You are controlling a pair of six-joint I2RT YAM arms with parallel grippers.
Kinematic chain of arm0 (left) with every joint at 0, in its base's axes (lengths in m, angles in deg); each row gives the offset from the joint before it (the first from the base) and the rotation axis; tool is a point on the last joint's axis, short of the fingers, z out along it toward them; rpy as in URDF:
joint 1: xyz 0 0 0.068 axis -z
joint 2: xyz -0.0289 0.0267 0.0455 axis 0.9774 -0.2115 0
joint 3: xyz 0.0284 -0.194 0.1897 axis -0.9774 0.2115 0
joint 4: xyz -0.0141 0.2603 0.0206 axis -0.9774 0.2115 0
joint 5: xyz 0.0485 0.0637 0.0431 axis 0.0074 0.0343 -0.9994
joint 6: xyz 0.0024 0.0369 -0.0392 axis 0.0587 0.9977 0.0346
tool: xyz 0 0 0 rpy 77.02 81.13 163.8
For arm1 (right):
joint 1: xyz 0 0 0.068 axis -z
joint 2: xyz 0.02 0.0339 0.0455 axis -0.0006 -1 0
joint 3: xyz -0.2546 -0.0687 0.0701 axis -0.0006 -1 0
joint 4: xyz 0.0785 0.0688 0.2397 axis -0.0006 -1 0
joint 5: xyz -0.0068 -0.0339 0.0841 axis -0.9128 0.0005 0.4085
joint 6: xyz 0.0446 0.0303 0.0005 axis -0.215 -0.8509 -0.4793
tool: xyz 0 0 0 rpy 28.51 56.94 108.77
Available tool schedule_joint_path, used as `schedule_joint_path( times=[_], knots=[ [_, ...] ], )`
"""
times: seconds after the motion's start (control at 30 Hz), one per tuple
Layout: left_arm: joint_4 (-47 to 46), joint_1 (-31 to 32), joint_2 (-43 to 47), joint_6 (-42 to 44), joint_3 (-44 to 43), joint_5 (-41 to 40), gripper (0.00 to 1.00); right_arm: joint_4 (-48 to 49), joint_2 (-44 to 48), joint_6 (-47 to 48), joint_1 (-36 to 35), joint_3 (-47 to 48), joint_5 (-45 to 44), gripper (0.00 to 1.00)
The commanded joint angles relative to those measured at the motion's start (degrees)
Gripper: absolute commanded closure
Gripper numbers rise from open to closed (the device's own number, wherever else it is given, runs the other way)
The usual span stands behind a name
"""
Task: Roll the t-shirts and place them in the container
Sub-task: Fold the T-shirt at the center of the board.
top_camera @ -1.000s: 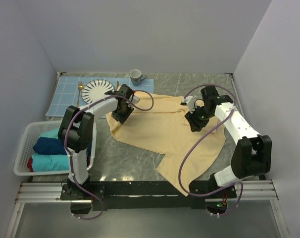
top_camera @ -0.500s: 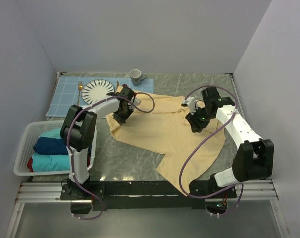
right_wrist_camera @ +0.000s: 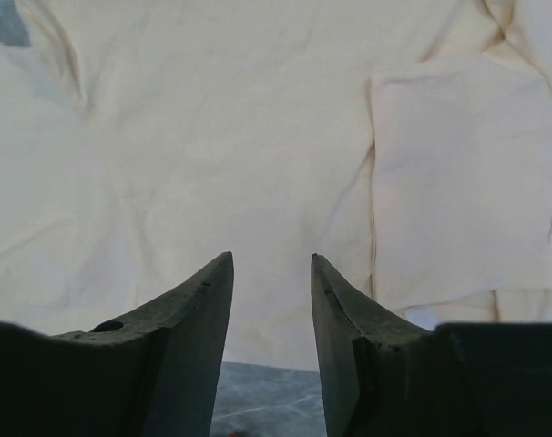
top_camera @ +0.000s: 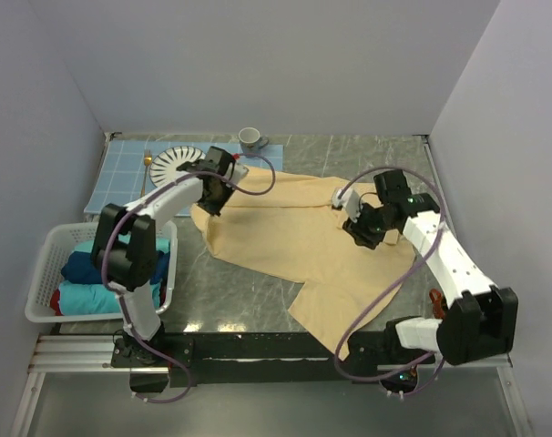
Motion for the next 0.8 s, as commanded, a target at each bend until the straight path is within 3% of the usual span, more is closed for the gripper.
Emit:
schedule_joint_path(
  times=[0.0,0.1,0.27,0.4,0.5,0.77],
  knots=[
    [0.1,-3.3,7.4,0.4,2.5,-1.4,0.99,2.5,8.6,14.2,-5.0,-5.2,-1.1,0.52],
    [0.2,-5.7,9.9,-0.7,3.8,-0.2,0.99,1.9,12.7,23.1,-9.7,-10.8,-2.3,0.52],
    [-2.4,-6.8,13.4,-1.1,7.9,0.9,0.99,-1.5,27.2,40.0,-14.2,-22.1,0.6,0.52],
    [-3.9,-7.1,13.8,-1.0,8.7,-0.2,0.99,-10.3,39.7,59.0,-15.2,-28.7,5.2,0.53],
    [-4.4,-8.1,14.0,-0.9,8.6,-0.5,0.99,-16.4,44.7,68.2,-15.3,-32.1,9.9,0.53],
    [-4.4,-10.1,14.7,-0.2,8.7,-0.7,0.99,-17.7,35.6,70.0,-20.4,-29.3,15.9,0.49]
  ],
)
